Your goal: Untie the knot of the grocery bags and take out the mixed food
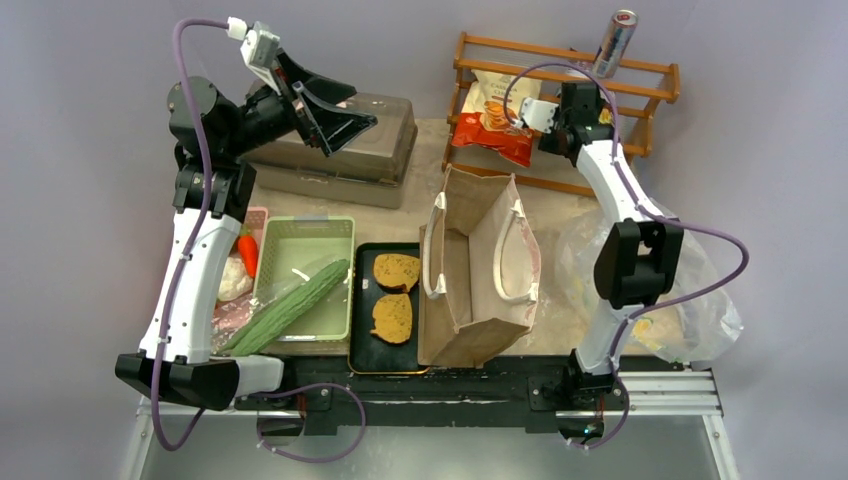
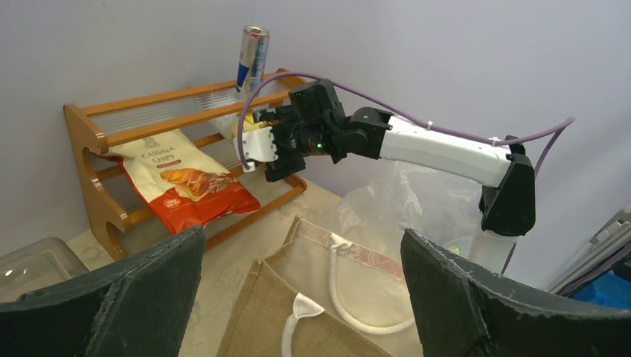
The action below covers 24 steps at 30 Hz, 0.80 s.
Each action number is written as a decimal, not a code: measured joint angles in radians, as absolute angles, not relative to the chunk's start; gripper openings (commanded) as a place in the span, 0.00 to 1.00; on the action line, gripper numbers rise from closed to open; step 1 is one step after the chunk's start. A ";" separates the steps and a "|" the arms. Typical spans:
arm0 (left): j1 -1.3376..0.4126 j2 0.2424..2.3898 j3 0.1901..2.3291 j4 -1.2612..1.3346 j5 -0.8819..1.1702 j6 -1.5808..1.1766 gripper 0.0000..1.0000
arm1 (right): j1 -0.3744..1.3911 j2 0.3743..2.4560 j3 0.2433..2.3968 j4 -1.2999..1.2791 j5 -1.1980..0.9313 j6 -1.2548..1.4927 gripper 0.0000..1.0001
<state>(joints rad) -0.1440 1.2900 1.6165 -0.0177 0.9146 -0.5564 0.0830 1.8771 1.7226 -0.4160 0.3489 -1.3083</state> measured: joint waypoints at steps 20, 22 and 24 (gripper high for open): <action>-0.144 1.293 1.623 -0.186 0.936 -0.449 1.00 | 0.083 1.740 1.835 -0.839 0.056 -1.118 0.98; -0.144 1.317 1.676 -0.279 0.935 -0.421 1.00 | 0.084 1.737 1.887 -0.884 -0.003 -1.068 0.98; -0.144 1.380 1.800 -0.428 0.925 -0.376 1.00 | 0.084 1.727 1.930 -0.919 -0.075 -1.008 0.99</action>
<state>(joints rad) -0.1440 1.3804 1.8004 -0.4278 0.9253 -0.3756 0.0841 1.7271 1.9305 -0.9188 -0.0746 -1.0077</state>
